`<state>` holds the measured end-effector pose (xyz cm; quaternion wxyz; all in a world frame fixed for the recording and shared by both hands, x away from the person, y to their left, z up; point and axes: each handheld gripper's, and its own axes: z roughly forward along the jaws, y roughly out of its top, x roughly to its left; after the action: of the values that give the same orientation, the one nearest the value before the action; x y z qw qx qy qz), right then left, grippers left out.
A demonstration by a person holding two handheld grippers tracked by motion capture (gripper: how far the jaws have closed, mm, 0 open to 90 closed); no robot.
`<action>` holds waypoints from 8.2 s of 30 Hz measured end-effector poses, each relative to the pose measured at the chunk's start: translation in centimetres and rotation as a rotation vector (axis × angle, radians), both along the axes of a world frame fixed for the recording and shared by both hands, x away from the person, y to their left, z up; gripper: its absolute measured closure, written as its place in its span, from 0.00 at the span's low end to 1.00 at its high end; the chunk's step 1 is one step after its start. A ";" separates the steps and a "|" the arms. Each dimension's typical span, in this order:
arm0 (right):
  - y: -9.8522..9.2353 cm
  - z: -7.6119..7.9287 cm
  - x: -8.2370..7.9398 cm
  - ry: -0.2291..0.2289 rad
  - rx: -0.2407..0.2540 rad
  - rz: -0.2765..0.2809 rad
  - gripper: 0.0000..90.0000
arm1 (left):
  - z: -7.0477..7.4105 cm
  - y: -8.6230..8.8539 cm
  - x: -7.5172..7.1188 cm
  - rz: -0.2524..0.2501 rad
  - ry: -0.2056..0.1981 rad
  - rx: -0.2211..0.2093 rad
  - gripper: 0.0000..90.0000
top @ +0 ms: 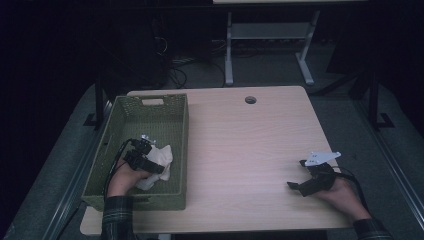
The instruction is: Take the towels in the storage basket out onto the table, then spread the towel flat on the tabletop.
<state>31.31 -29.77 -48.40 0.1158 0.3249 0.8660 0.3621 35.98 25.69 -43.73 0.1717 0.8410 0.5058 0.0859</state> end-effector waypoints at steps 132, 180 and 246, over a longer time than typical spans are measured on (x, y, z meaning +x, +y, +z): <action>-0.1 0.0 0.1 0.000 0.001 0.005 0.00 | 12.6 -20.8 -1.7 -0.560 -0.389 -0.661 0.85; -0.1 0.0 0.1 0.000 0.000 0.007 0.00 | -0.1 -24.9 1.3 -0.552 -0.228 -0.517 0.71; 0.8 4.0 6.0 -0.081 0.122 0.053 1.00 | 0.8 -20.6 -0.3 -0.288 -0.387 -0.385 0.96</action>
<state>37.30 -28.95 -44.45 0.1210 0.2933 0.8452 0.4301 35.68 5.05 -42.89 0.4316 0.8241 0.3461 0.1217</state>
